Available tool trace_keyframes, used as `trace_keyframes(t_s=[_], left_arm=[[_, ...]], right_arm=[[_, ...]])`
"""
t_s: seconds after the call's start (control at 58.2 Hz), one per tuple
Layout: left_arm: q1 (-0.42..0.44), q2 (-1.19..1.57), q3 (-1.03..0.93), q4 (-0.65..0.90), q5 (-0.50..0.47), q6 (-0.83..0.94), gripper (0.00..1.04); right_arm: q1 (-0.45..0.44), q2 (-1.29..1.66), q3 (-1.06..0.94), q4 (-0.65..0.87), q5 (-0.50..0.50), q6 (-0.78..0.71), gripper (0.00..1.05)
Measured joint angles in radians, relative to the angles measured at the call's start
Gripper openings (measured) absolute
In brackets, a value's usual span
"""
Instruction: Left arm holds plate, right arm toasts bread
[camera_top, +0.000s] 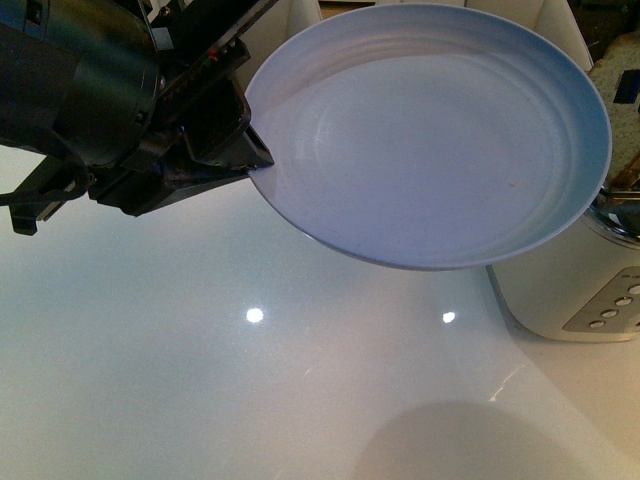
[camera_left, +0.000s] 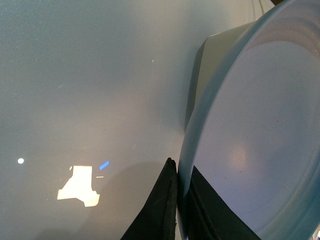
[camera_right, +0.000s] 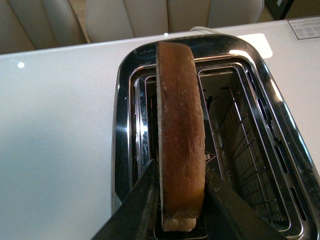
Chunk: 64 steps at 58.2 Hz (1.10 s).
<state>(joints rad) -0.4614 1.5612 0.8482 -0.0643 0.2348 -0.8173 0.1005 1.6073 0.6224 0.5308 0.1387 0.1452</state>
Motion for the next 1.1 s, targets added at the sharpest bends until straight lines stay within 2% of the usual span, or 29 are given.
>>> trace_keyframes(t_s=[0.103, 0.224, 0.361, 0.395, 0.636, 0.739, 0.825, 0.877, 0.946, 1.1], left_arm=[[0.0, 0.0, 0.0, 0.0, 0.0, 0.0, 0.03], [0.0, 0.0, 0.0, 0.0, 0.0, 0.0, 0.03], [0.0, 0.0, 0.0, 0.0, 0.0, 0.0, 0.03], [0.0, 0.0, 0.0, 0.0, 0.0, 0.0, 0.03], [0.0, 0.0, 0.0, 0.0, 0.0, 0.0, 0.03], [0.0, -0.002, 0.0, 0.0, 0.001, 0.0, 0.03], [0.0, -0.002, 0.0, 0.0, 0.0, 0.0, 0.03], [0.0, -0.002, 0.0, 0.0, -0.001, 0.0, 0.03], [0.0, -0.003, 0.0, 0.0, 0.001, 0.0, 0.03], [0.0, -0.003, 0.0, 0.0, 0.0, 0.0, 0.03]], right_arm=[[0.005, -0.014, -0.021, 0.005, -0.001, 0.006, 0.47], [0.005, -0.098, -0.058, 0.004, -0.011, 0.024, 0.75], [0.0, -0.217, -0.11, -0.017, -0.014, 0.043, 0.95], [-0.001, -0.251, -0.126, -0.023, -0.01, 0.045, 0.97], [-0.006, -0.419, -0.214, -0.063, 0.006, 0.048, 0.96], [-0.021, -0.391, -0.306, 0.225, -0.058, -0.04, 0.82], [-0.029, -0.409, -0.38, 0.381, -0.074, -0.091, 0.68], [-0.033, -0.437, -0.399, 0.396, -0.077, -0.105, 0.61], [-0.069, -0.48, -0.423, 0.394, -0.129, -0.117, 0.5], [-0.097, -0.571, -0.485, 0.351, -0.133, -0.129, 0.24]])
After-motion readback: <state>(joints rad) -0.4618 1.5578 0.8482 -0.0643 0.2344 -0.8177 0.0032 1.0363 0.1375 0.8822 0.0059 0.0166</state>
